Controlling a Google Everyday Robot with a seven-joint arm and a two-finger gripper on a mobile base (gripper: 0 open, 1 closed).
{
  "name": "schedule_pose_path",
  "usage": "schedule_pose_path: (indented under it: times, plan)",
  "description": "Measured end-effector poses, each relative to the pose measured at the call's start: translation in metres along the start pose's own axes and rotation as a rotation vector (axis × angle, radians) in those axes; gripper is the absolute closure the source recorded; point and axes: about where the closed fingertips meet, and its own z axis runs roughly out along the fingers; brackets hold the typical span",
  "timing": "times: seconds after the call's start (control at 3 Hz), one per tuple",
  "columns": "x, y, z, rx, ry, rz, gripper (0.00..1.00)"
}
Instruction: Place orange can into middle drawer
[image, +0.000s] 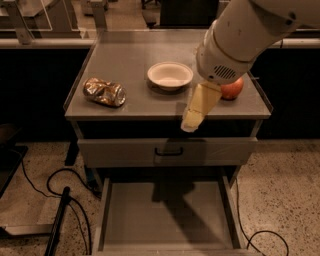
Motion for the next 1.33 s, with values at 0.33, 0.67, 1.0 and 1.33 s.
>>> schedule_pose_path:
  times: [0.33, 0.67, 1.0, 1.33]
  plan:
    - [-0.004, -0.001, 0.001, 0.004, -0.007, -0.005, 0.00]
    - [-0.009, 0.000, 0.007, 0.014, -0.033, -0.011, 0.00]
    - [-0.037, -0.040, 0.063, 0.097, -0.035, -0.032, 0.00]
    - [-0.037, -0.039, 0.060, 0.102, -0.031, -0.038, 0.00]
